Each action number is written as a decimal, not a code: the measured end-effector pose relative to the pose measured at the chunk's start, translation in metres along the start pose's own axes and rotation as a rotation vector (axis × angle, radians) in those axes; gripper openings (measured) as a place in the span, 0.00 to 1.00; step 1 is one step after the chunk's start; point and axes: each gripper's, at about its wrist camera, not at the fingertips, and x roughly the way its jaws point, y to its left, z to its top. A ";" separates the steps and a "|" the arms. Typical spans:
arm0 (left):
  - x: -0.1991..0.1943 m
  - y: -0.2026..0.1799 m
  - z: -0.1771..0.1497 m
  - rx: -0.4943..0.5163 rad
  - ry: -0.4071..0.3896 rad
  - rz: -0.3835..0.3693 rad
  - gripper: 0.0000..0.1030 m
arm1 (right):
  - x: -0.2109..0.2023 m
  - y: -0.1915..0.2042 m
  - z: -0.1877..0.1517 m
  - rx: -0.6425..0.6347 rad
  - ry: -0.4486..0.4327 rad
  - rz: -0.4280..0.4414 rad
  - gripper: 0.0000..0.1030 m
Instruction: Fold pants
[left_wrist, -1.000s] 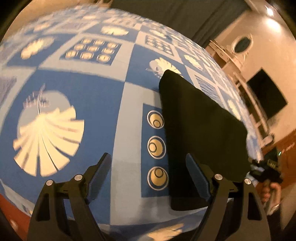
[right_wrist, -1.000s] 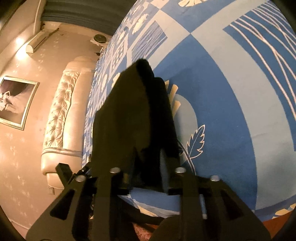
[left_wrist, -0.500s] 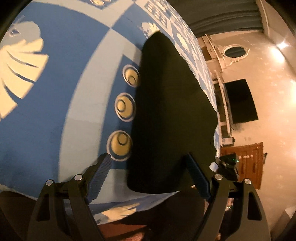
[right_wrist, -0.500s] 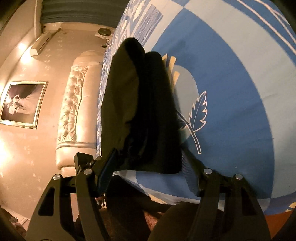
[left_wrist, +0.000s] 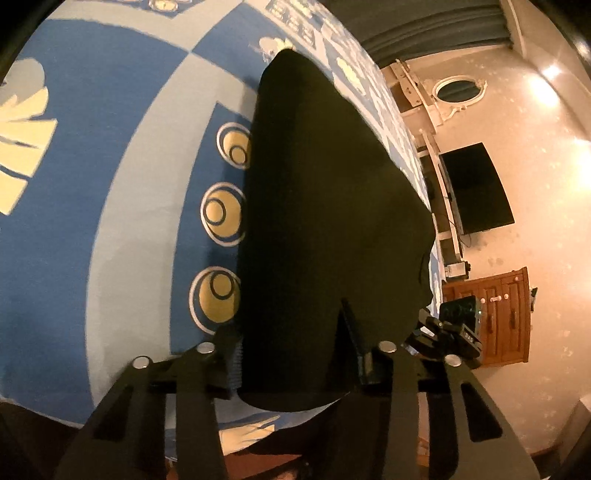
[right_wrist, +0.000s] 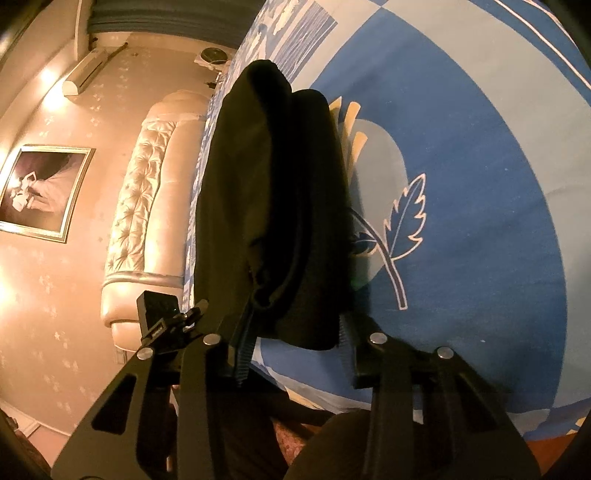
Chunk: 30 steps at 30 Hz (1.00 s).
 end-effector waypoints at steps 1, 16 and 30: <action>-0.003 -0.001 0.000 0.009 -0.010 0.012 0.40 | 0.002 0.001 0.000 -0.003 0.001 0.000 0.36; -0.028 0.010 0.003 -0.012 -0.085 0.109 0.39 | 0.040 0.021 0.005 -0.041 0.068 0.010 0.36; -0.041 0.010 -0.005 -0.014 -0.107 0.150 0.44 | 0.046 0.018 0.008 -0.037 0.095 0.030 0.41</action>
